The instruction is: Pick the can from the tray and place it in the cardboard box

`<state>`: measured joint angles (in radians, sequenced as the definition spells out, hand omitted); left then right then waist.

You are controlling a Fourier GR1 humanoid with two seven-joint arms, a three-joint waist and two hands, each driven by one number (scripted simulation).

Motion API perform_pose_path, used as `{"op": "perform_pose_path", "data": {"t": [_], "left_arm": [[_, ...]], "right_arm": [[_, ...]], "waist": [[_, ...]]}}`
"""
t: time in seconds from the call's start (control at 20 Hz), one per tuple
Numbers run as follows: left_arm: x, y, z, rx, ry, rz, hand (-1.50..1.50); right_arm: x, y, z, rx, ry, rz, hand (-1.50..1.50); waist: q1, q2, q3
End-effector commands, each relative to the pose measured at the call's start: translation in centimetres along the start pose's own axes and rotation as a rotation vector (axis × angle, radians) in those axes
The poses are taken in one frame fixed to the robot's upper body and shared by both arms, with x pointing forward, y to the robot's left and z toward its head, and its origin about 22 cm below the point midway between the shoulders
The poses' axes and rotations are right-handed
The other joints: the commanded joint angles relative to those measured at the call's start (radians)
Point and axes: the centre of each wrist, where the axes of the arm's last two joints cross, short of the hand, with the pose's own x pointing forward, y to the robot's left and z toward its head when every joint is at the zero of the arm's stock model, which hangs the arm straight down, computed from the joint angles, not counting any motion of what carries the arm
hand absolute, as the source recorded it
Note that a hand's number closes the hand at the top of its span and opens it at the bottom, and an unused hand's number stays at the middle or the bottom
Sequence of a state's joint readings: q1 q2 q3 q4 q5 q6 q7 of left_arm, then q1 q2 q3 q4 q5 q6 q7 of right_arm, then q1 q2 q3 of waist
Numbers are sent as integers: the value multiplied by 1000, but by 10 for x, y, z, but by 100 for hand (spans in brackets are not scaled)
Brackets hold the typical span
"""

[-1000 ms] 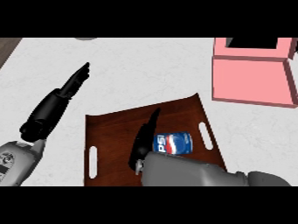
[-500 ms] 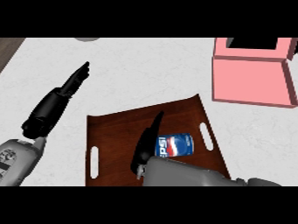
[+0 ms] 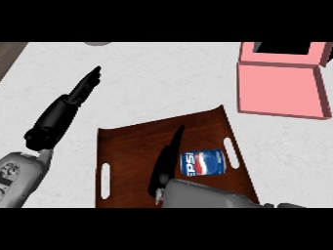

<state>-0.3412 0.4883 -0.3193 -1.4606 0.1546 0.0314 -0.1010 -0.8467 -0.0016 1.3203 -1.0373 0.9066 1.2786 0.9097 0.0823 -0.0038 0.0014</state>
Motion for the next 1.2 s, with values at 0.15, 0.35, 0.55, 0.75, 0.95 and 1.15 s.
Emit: {"op": "perform_pose_path", "data": {"t": [0.15, 0.35, 0.55, 0.75, 0.95, 1.15], "left_arm": [[-9, -1, 13, -6, 4, 9, 0], [-10, -9, 8, 2, -13, -8, 0], [-1, 1, 2, 9, -11, 5, 0], [-12, 7, 14, 3, -13, -10, 0], [-4, -15, 3, 9, -13, -5, 0], [0, 9, 12, 20, 4, 3, 0]], "right_arm": [[11, 5, -6, 97, 111, 121, -150], [10, 5, -10, 95, 124, 113, -150], [18, 11, -17, 123, 87, 79, -150], [25, 15, -21, 138, 96, 88, -150], [27, 16, -19, 134, 142, 107, -150], [-4, 3, -20, 145, 184, 122, -150]], "waist": [[-11, 7, -2], [-6, 11, -1], [-17, 11, -1], [-8, 12, -1], [-27, 10, -1], [-23, 8, -1]]}}
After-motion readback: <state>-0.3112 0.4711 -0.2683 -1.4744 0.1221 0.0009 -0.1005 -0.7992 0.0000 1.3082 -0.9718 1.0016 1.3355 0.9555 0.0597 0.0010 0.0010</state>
